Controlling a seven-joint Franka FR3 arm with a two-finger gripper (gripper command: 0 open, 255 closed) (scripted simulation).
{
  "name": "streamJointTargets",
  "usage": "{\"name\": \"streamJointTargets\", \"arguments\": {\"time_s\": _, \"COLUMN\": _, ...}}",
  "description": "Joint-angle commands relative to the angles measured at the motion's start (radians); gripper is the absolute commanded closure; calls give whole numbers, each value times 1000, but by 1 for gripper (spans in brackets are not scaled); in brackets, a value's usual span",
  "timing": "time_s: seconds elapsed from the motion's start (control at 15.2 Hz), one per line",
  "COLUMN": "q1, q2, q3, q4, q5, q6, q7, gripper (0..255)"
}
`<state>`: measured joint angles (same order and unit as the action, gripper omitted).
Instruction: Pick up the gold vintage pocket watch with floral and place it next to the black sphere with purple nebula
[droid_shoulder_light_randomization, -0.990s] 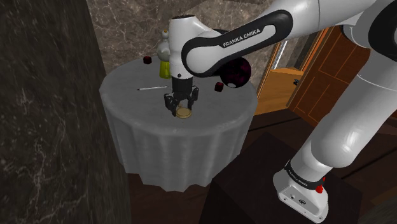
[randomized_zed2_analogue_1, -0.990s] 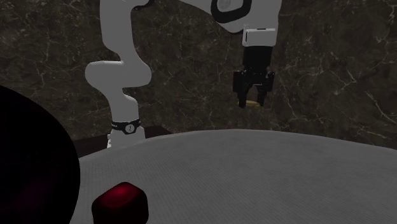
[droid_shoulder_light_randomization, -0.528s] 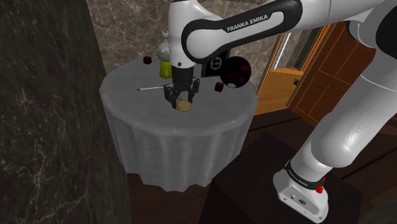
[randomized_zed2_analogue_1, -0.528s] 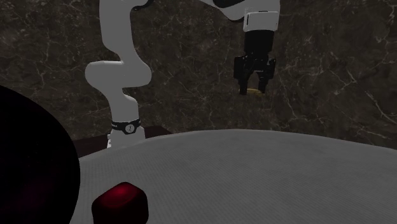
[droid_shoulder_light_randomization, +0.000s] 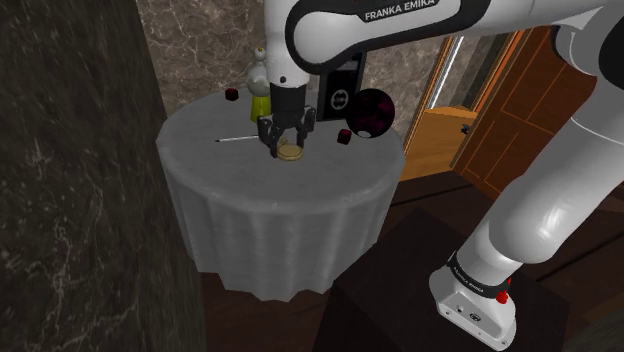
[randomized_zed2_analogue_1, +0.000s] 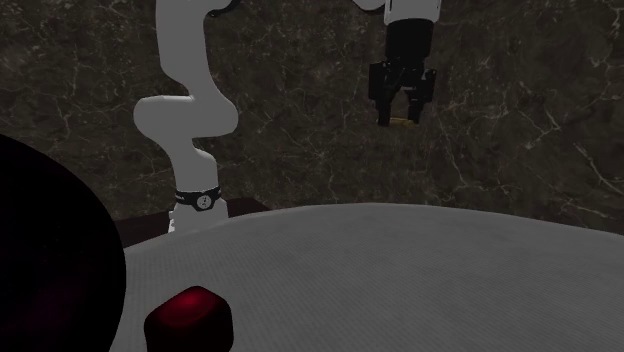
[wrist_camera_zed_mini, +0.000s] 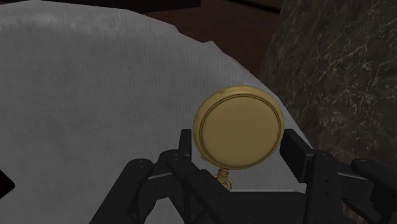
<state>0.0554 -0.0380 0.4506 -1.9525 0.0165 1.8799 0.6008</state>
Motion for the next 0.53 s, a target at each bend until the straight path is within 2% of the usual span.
{"name": "streamJointTargets", "arguments": {"time_s": 0.0, "q1": -1, "q2": -6, "q3": -1, "q4": 24, "q5": 3, "q6": -30, "q7": -3, "gripper": 255}}
{"name": "streamJointTargets", "arguments": {"time_s": 0.46, "q1": -2, "q2": -14, "q3": -3, "q4": 110, "q5": 5, "q6": -123, "q7": -5, "gripper": 255}}
